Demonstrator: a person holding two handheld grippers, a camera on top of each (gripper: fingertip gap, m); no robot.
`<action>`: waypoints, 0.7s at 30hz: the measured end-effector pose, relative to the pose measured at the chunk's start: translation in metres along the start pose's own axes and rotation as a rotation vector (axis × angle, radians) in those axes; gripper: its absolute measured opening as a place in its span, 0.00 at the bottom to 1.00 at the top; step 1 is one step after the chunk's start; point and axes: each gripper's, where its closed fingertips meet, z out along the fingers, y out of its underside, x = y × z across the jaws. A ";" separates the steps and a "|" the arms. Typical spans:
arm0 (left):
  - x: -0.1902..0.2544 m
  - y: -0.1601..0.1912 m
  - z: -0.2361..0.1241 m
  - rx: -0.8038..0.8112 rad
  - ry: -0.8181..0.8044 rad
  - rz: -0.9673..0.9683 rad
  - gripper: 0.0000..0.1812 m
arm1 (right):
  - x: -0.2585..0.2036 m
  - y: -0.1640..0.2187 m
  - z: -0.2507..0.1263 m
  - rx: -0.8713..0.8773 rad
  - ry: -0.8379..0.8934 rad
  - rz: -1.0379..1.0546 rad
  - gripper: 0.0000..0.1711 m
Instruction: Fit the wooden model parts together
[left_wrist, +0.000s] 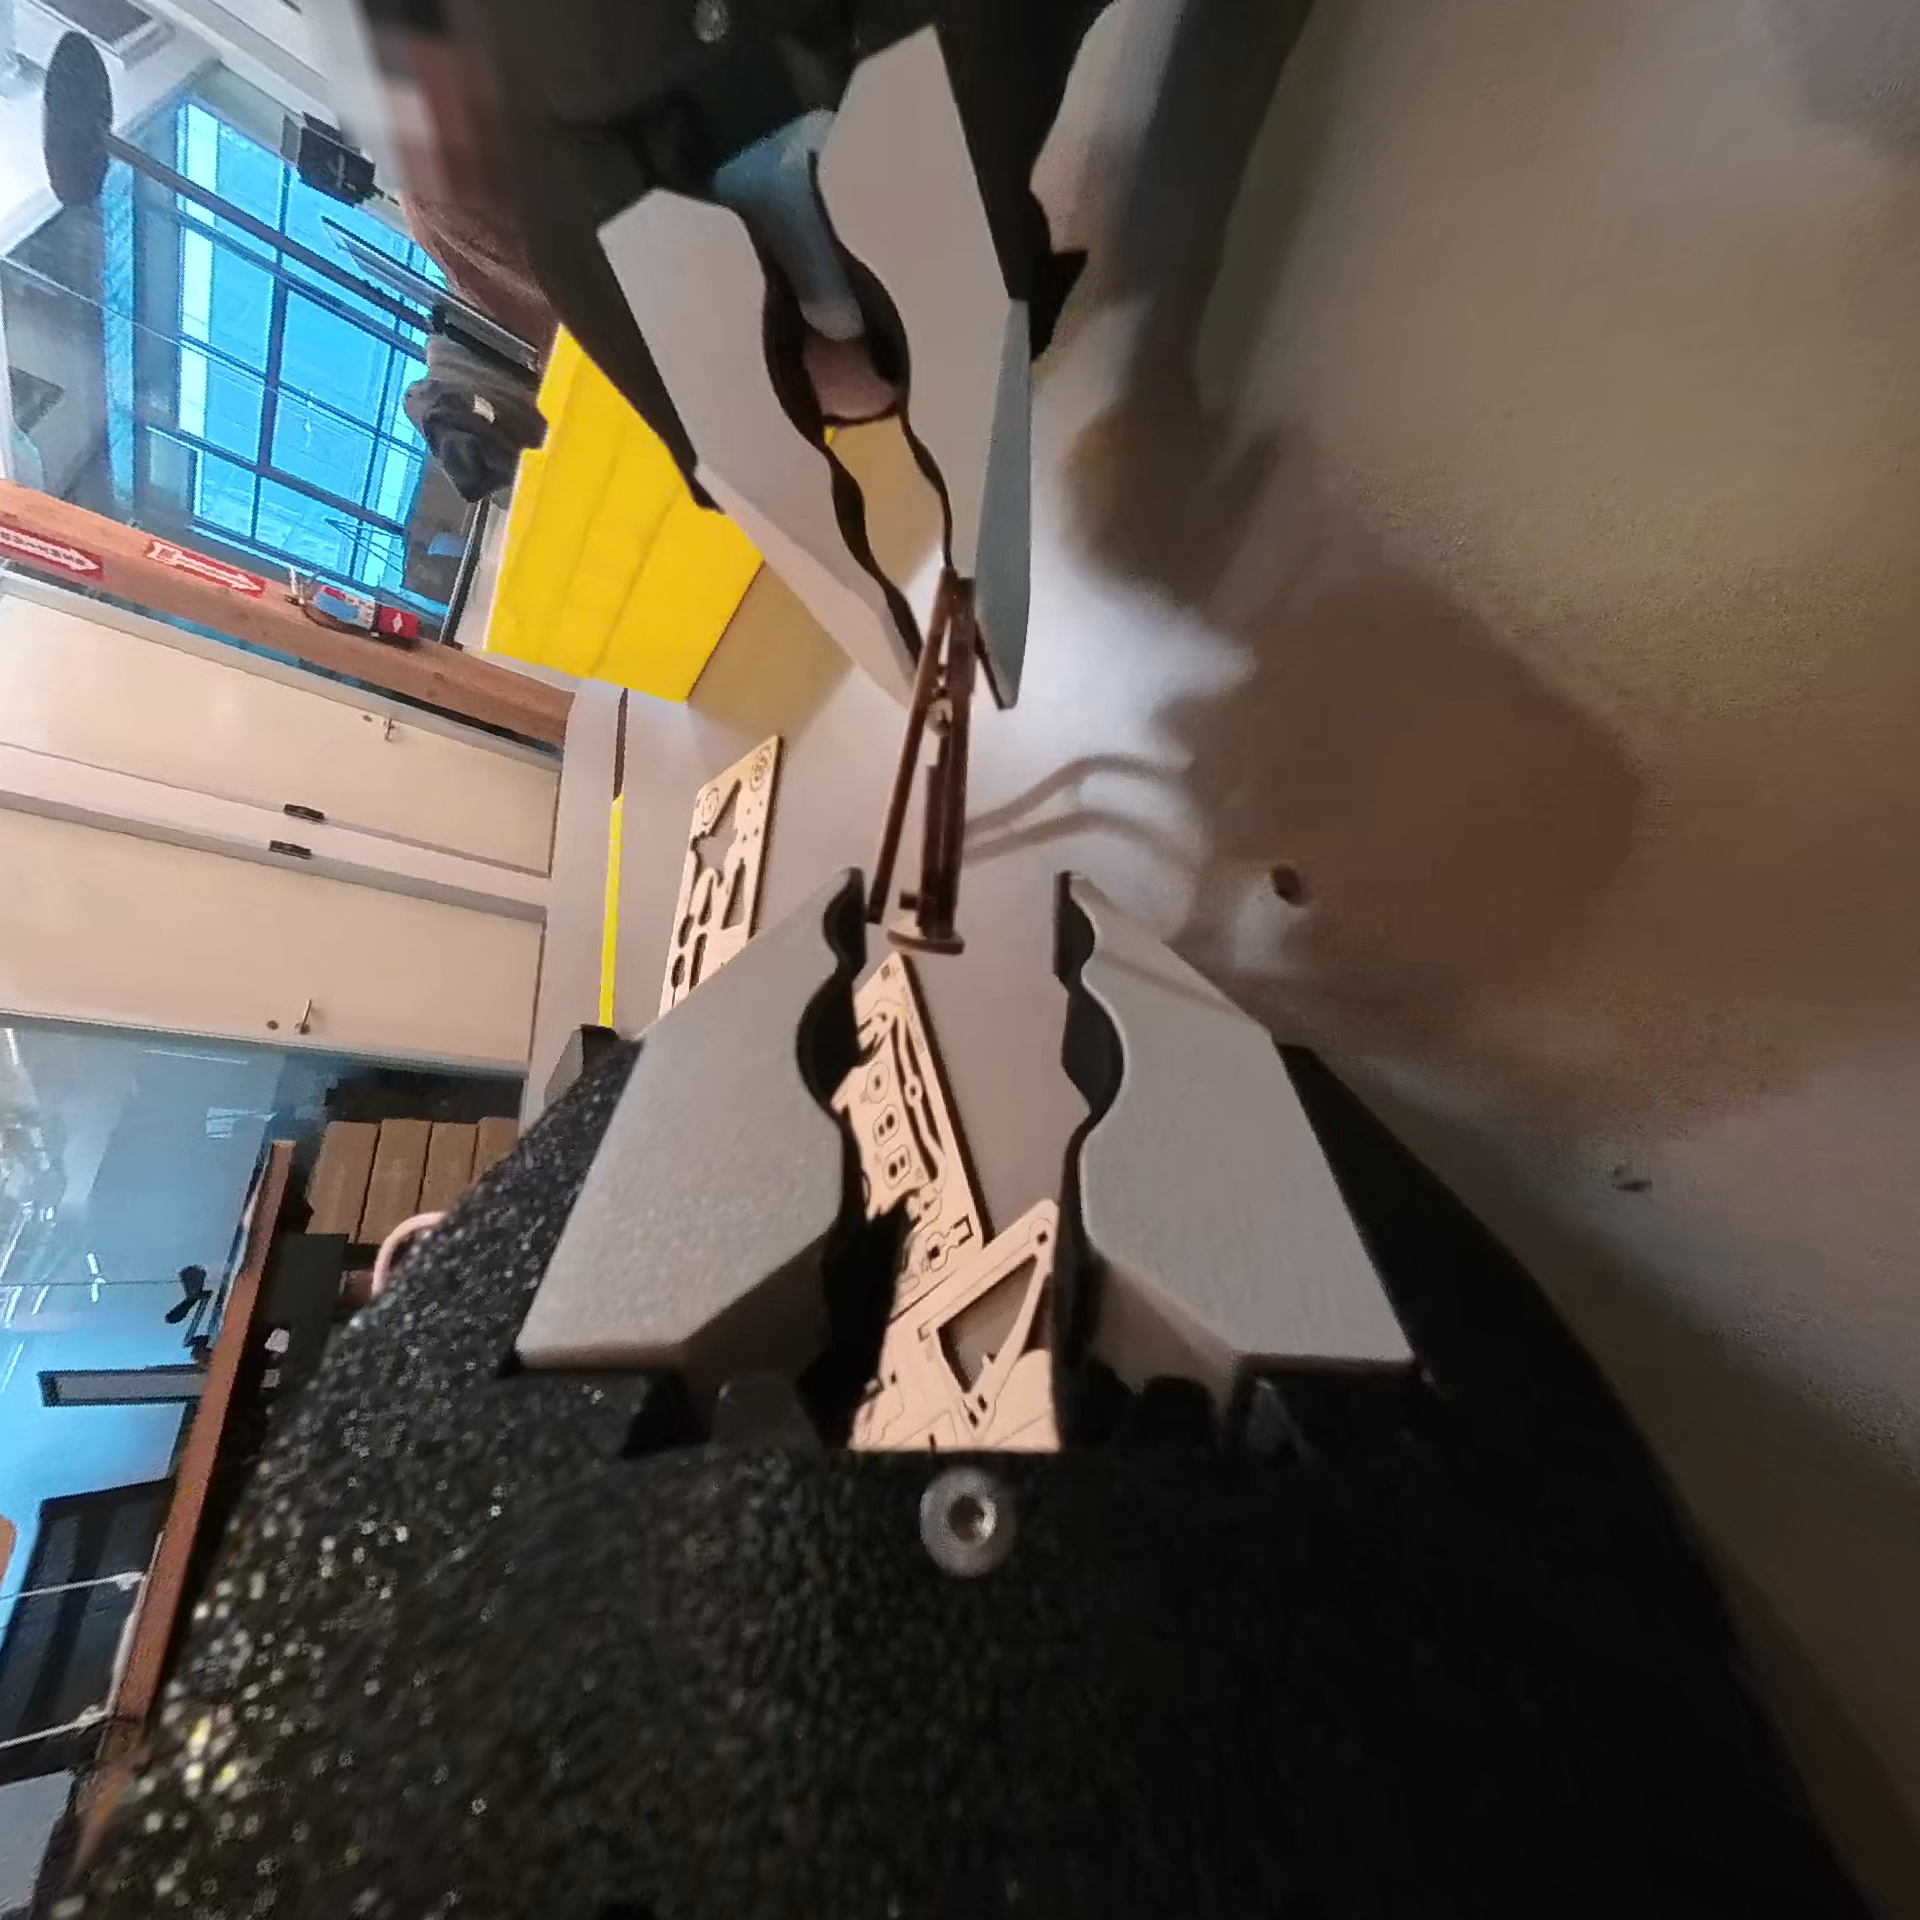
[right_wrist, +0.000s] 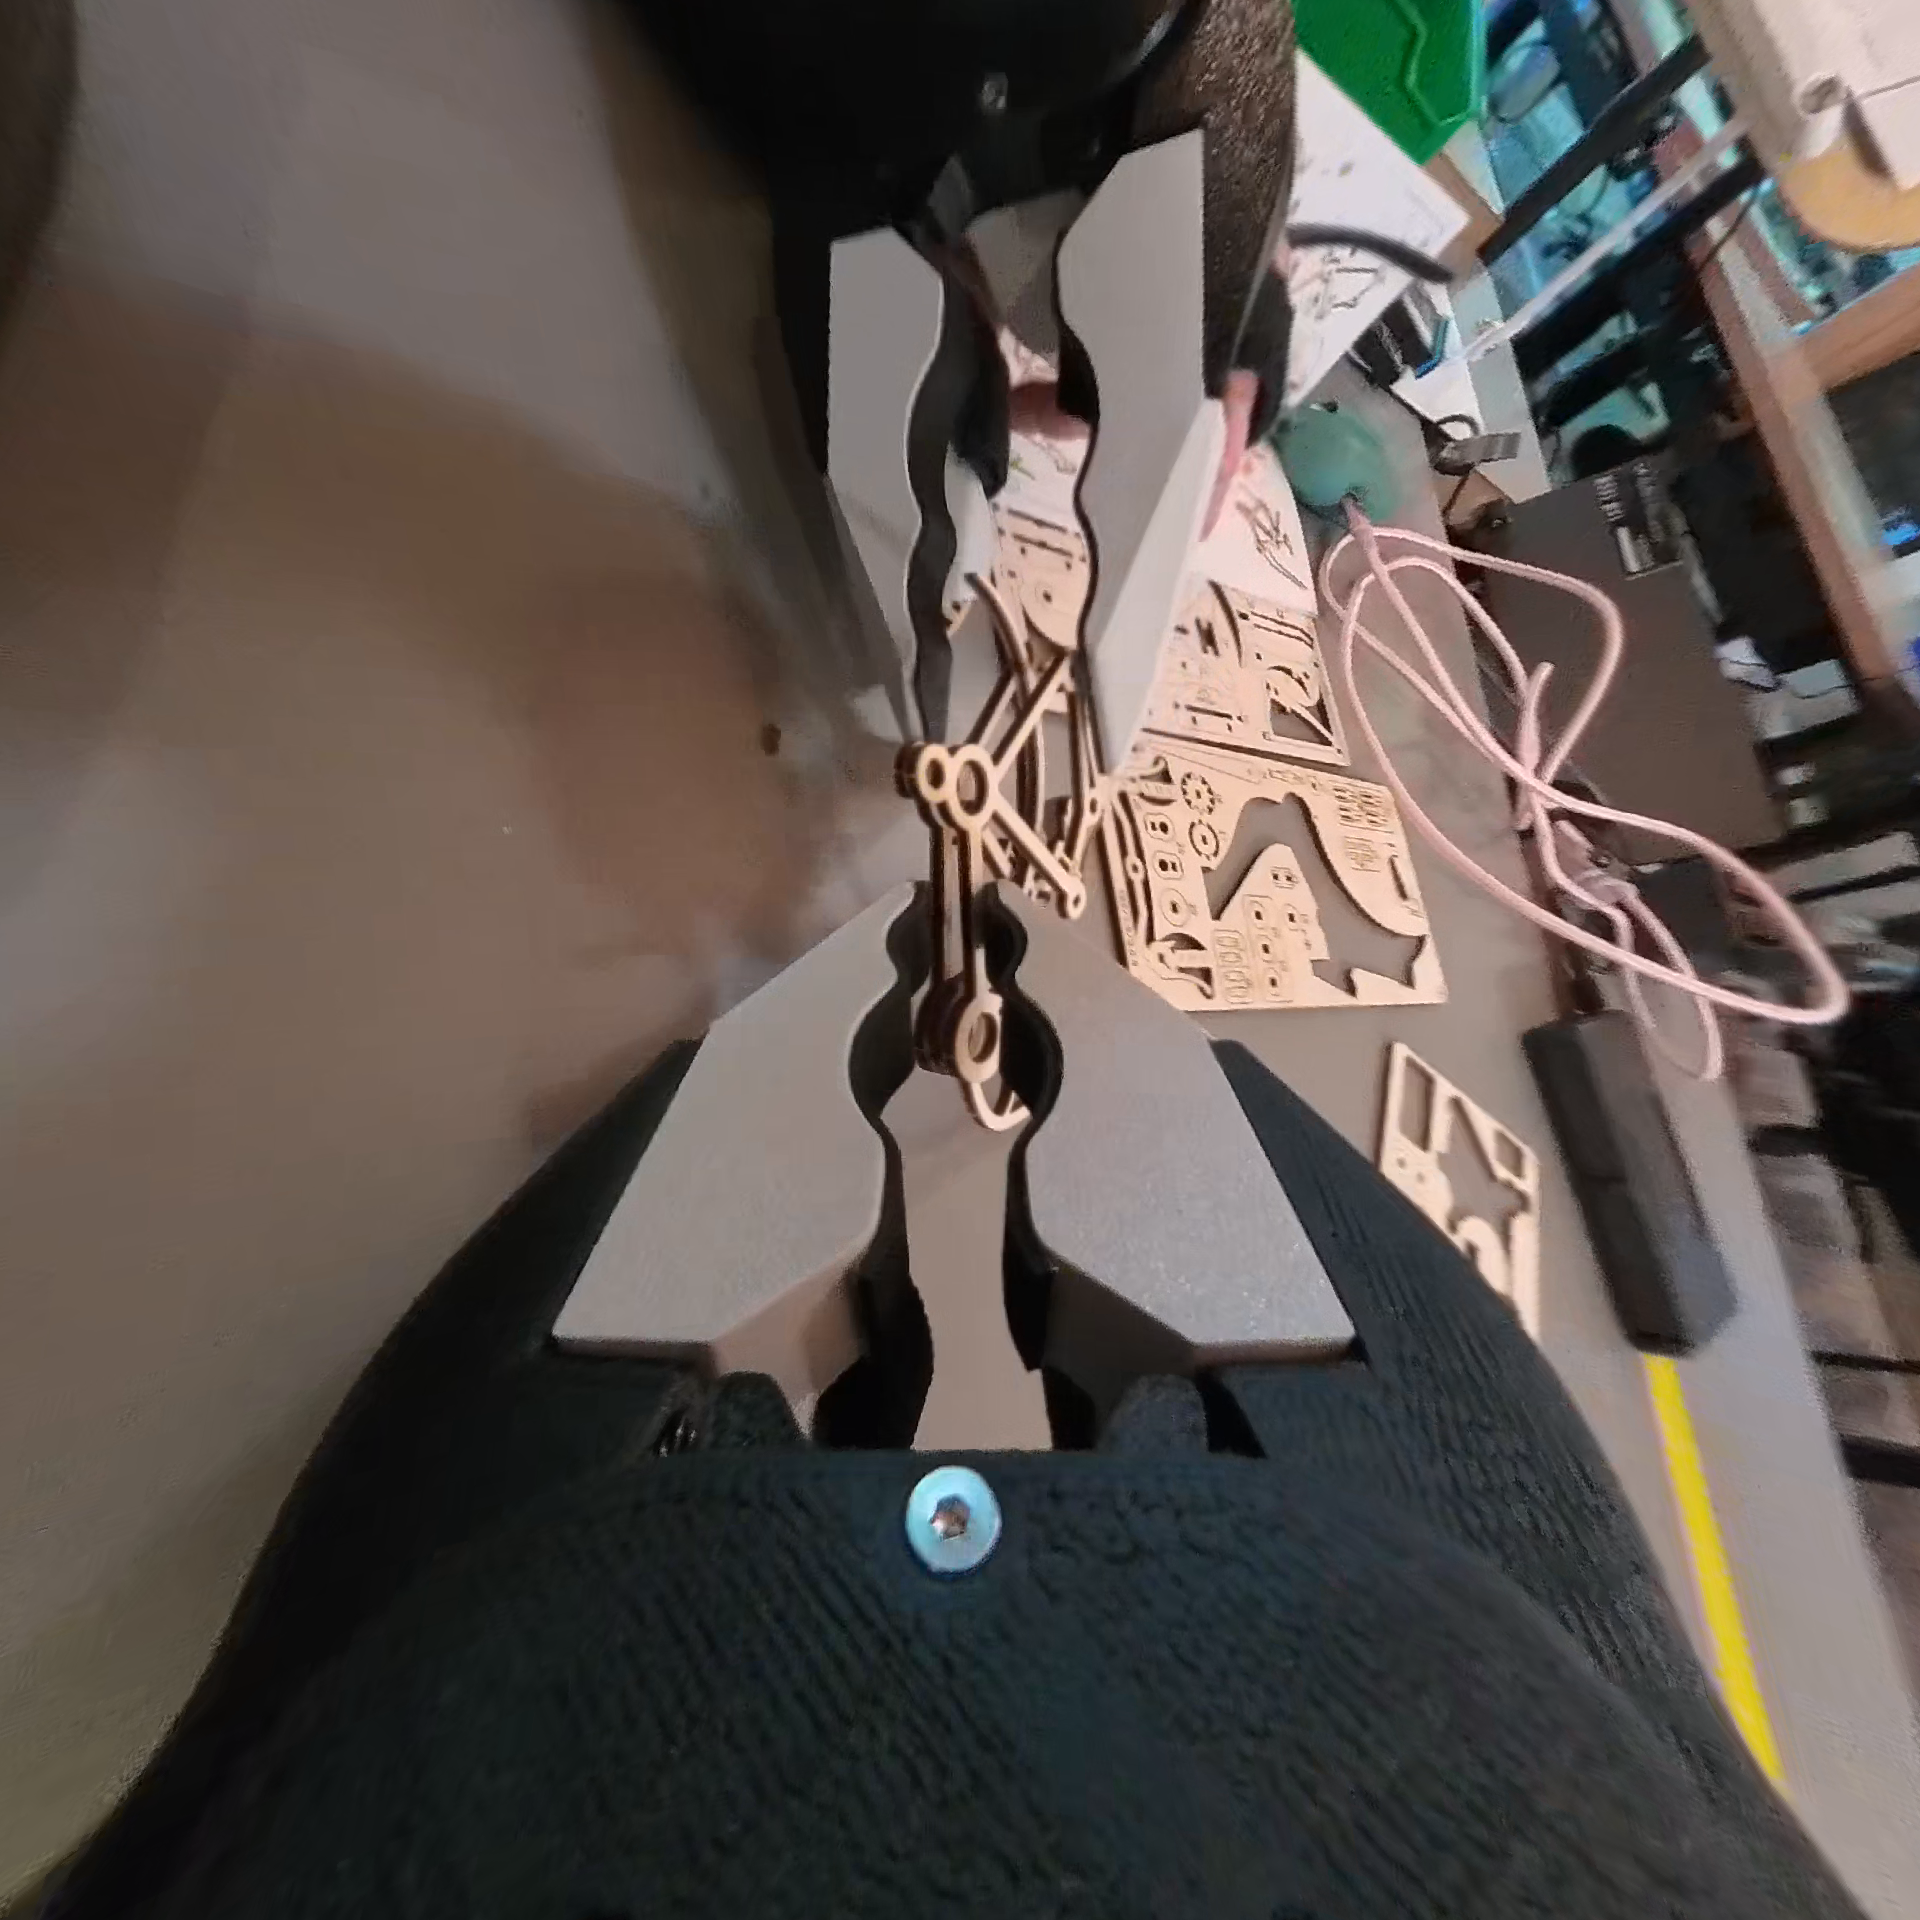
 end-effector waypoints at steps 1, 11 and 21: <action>-0.002 -0.002 -0.001 0.011 -0.005 -0.011 0.15 | -0.001 -0.002 -0.001 0.017 -0.021 0.030 0.04; -0.007 0.001 0.002 -0.028 0.025 -0.162 0.06 | 0.007 -0.001 -0.003 0.049 -0.026 0.117 0.10; -0.010 -0.007 0.007 -0.021 0.077 -0.323 0.05 | 0.014 -0.030 0.008 0.096 0.068 -0.020 0.13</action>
